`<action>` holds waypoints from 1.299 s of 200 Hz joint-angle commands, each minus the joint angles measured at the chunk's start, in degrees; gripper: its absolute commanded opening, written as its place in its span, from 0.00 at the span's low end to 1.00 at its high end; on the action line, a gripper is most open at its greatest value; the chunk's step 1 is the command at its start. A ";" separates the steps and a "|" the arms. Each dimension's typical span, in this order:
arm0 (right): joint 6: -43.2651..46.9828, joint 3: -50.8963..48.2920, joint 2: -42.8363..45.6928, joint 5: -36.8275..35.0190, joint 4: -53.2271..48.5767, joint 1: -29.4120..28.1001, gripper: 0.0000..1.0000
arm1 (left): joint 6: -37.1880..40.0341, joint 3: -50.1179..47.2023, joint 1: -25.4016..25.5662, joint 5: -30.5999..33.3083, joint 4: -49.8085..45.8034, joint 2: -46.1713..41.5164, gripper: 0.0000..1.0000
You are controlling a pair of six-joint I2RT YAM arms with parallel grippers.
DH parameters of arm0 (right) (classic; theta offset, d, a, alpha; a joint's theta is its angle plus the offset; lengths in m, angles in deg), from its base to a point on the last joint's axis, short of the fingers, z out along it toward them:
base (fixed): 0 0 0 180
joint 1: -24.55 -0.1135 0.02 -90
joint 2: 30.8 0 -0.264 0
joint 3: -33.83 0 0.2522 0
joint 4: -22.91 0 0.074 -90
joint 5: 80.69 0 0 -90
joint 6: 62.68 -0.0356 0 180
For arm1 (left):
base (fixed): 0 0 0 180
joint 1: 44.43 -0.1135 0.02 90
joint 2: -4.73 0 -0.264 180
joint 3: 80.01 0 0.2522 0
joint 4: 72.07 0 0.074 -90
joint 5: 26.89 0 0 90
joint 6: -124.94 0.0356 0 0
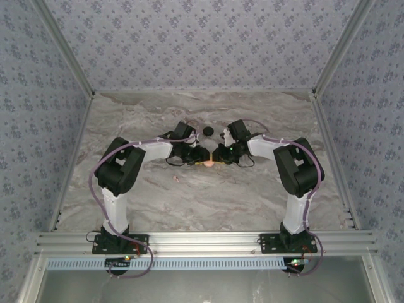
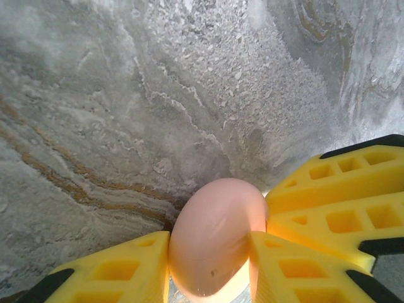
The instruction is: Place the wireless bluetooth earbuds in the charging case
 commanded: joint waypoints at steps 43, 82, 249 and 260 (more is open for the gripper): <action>-1.33 -1.72 -0.93 -0.14 0.14 0.47 0.20 | -3.52 -1.52 -0.17 -4.35 5.93 -1.50 0.34; -1.50 -2.09 -0.63 0.41 0.68 0.87 0.20 | -3.88 -1.78 -0.23 -5.00 6.59 -1.85 0.35; -2.23 -2.77 1.30 2.59 2.23 1.54 0.20 | -6.02 -3.43 -0.25 -6.38 10.55 -2.47 0.35; -2.32 -2.71 1.32 2.90 2.50 1.53 0.20 | -6.55 -3.61 -0.19 -6.89 11.71 -2.37 0.35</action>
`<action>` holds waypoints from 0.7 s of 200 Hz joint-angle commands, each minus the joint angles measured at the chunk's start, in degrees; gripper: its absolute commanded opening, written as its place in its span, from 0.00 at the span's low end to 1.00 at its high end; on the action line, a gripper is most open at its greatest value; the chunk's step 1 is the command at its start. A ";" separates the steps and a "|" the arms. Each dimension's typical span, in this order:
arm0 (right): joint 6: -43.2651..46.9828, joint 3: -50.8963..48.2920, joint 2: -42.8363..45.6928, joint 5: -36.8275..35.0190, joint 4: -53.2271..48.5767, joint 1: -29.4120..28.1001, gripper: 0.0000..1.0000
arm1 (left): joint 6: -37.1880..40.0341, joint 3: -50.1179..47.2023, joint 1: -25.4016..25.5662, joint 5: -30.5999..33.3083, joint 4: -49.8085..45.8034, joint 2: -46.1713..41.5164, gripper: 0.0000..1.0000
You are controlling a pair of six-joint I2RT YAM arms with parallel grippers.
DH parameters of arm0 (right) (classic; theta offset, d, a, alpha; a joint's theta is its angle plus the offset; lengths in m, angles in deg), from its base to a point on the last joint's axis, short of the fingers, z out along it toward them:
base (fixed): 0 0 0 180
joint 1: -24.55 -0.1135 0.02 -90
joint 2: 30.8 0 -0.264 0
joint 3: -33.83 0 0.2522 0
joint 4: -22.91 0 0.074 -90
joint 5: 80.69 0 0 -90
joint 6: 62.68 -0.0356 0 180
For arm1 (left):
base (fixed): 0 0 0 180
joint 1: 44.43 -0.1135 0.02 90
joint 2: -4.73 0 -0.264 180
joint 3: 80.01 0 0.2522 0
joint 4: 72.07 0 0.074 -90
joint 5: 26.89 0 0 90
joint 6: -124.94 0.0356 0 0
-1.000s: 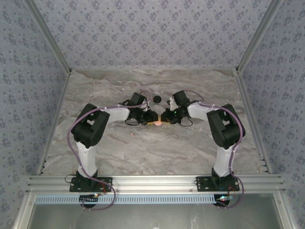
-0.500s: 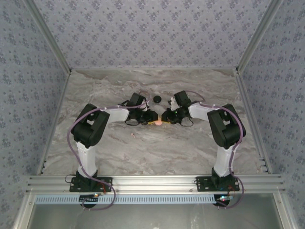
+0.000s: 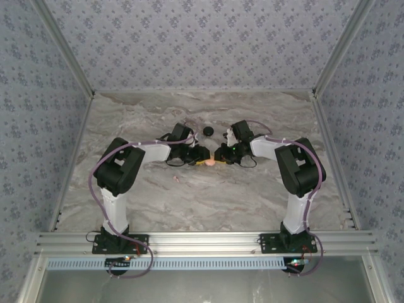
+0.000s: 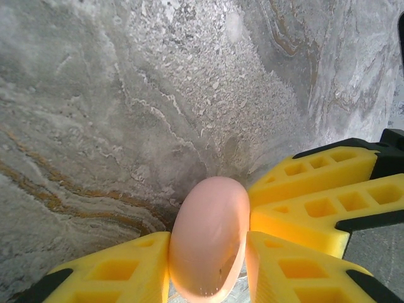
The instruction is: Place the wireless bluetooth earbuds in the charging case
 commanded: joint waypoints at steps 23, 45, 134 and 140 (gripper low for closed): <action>-0.61 -1.07 1.13 0.95 -0.04 0.04 0.20 | -1.14 -0.04 0.46 -3.51 3.72 -1.76 0.31; -0.78 -1.20 1.30 1.43 0.38 0.18 0.20 | -1.13 0.07 0.44 -3.76 3.59 -1.59 0.31; 0.64 -2.93 7.09 -1.37 -1.01 1.56 0.30 | 4.80 1.64 0.32 1.92 -5.48 -4.12 0.20; 0.98 -3.27 7.94 -1.62 -1.02 1.81 0.31 | 5.11 1.48 0.15 2.19 -5.54 -4.64 0.20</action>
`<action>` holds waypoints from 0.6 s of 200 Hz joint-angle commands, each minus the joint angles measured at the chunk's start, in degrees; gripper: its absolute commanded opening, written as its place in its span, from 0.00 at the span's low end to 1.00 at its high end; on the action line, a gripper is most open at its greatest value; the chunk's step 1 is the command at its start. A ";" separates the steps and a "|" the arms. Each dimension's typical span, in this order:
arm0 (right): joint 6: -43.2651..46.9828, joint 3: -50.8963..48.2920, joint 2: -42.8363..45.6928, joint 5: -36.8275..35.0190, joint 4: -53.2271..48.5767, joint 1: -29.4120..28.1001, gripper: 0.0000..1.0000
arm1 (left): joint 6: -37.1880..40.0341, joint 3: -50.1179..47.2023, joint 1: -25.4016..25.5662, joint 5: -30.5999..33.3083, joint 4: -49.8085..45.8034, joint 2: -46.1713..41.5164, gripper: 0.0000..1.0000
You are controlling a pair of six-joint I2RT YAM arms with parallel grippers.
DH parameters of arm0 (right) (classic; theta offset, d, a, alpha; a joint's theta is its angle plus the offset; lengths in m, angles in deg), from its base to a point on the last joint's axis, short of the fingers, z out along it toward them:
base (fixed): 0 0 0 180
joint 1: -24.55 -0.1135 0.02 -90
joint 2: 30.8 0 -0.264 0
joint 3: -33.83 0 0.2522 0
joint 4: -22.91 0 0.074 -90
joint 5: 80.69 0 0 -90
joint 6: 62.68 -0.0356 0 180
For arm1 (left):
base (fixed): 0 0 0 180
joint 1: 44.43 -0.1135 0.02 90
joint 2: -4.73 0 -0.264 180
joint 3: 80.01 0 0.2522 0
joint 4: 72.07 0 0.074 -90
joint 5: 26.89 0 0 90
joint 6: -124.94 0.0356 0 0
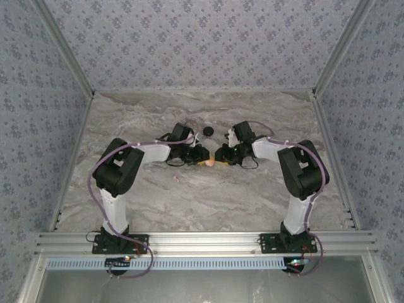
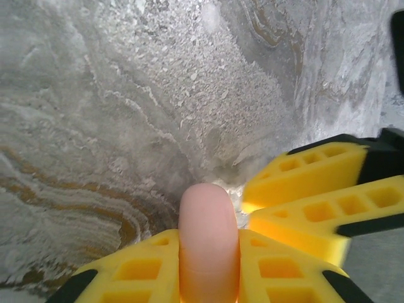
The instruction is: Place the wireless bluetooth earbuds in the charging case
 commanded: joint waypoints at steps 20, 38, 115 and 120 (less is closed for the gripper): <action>2.50 -2.23 7.67 -1.07 -1.16 2.16 0.34 | 4.38 0.99 -0.64 2.37 -3.62 -5.38 0.21; 4.79 -2.85 10.42 0.27 -1.32 3.00 0.37 | 5.48 0.10 -1.25 1.55 -2.40 -7.84 0.21; 13.93 -3.68 21.19 14.22 2.15 5.28 0.48 | 8.80 -5.81 -3.16 -7.58 10.21 -20.40 0.20; 14.37 -3.56 21.70 15.33 2.36 5.29 0.48 | 9.12 -5.91 -3.22 -8.28 10.64 -21.01 0.20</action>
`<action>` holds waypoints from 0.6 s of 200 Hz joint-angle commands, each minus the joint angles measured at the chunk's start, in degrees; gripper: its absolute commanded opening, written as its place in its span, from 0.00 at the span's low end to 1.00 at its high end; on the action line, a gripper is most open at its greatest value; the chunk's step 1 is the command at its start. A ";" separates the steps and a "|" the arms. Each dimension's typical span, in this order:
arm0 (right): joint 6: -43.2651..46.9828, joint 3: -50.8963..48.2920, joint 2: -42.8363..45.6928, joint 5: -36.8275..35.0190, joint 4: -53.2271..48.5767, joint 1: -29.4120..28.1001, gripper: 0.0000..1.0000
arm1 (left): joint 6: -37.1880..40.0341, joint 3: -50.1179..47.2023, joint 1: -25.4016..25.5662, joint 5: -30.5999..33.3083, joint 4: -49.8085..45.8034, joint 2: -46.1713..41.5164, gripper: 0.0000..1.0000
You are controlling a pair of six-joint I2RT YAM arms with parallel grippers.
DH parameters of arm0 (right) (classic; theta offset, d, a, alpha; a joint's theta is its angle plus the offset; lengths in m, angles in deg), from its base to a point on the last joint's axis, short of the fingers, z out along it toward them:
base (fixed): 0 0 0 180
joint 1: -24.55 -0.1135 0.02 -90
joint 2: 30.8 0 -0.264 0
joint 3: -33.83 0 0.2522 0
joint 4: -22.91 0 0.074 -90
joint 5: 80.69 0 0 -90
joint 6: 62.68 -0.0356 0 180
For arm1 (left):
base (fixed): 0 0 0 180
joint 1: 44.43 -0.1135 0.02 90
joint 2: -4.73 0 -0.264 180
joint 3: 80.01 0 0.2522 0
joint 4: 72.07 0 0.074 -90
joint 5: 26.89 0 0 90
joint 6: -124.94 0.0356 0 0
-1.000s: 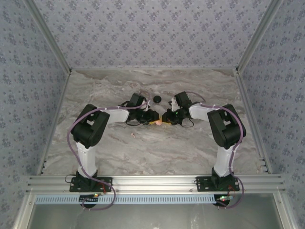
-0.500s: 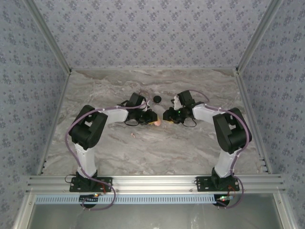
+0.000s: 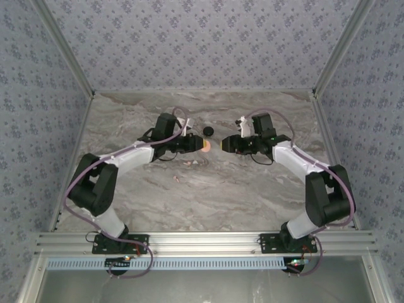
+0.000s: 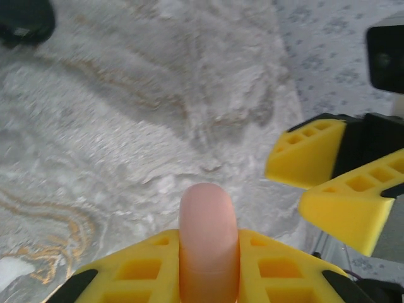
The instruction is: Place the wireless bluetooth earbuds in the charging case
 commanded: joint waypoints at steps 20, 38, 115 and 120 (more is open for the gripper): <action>5.85 0.96 4.40 11.79 2.64 0.29 0.51 | 4.12 -1.18 -0.10 -7.34 7.11 -6.21 0.19; 6.75 2.03 4.86 15.19 2.74 0.23 0.52 | 4.59 -1.54 -0.08 -8.99 8.11 -7.89 0.19; 9.12 5.06 5.14 22.14 2.51 -0.37 0.52 | 6.10 -2.48 -0.10 -13.54 9.05 -11.44 0.19; 9.17 5.23 5.09 22.11 2.36 -0.48 0.52 | 6.06 -2.45 -0.05 -13.80 9.10 -11.52 0.18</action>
